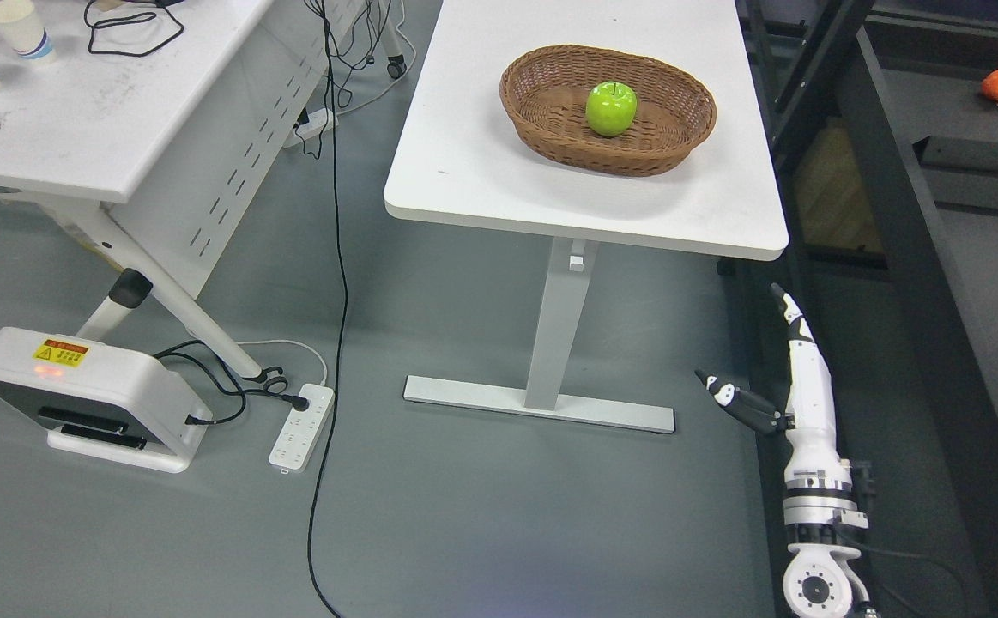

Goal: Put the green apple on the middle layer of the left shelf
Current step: 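Drive toward the table and raise the right hand toward the wicker basket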

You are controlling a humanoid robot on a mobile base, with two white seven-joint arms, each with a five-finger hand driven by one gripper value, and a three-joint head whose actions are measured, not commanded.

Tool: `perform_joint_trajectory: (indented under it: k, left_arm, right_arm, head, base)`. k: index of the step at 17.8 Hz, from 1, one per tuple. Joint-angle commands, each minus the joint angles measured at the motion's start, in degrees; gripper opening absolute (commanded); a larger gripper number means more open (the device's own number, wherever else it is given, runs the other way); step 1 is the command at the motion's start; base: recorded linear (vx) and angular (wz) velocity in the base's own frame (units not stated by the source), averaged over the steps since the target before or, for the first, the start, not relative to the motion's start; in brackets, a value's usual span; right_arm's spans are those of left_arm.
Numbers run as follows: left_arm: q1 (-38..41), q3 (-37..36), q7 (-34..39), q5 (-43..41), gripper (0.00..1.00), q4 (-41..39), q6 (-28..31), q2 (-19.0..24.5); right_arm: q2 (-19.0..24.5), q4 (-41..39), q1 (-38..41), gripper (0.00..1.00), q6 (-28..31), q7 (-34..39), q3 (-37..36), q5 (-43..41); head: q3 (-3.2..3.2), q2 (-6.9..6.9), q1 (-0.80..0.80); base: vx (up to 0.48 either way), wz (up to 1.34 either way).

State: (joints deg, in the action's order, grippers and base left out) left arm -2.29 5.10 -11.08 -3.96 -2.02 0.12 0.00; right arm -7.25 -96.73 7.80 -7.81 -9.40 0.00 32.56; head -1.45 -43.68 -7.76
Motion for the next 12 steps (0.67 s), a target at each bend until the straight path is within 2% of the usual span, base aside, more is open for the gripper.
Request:
perform_joint_trajectory:
  k: [1,3,6,12]
  left_arm:
    - [0.01,0.00,0.01,0.00,1.00,0.00,-0.21,1.00]
    - [0.01,0.00,0.01,0.00,1.00,0.00,-0.21,1.00]
    - [0.01,0.00,0.01,0.00,1.00,0.00,-0.21,1.00]
    - [0.01,0.00,0.01,0.00,1.00,0.00,-0.21,1.00]
  right_arm:
    - [-7.51,-1.97,-0.15,1.00,-5.96,0.52,-2.37,7.61]
    - [-6.90,-1.97,-0.68,1.00,-8.27,1.14,-4.82,7.09]
    - [-7.07,-1.97,-1.65,1.00,-4.51,1.40,-5.36,6.82]
    - [-6.37,-1.97,-3.23,1.00,-4.76,1.40,-5.63,6.47]
  head:
    - [0.00,0.00,0.00]
    - [0.00,0.00,0.00]
    - [0.00,0.00,0.00]
    - [0.00,0.00,0.00]
  base:
    - [0.126,0.06]
    - [0.150,0.07]
    - [0.148,0.13]
    - [0.165,0.18]
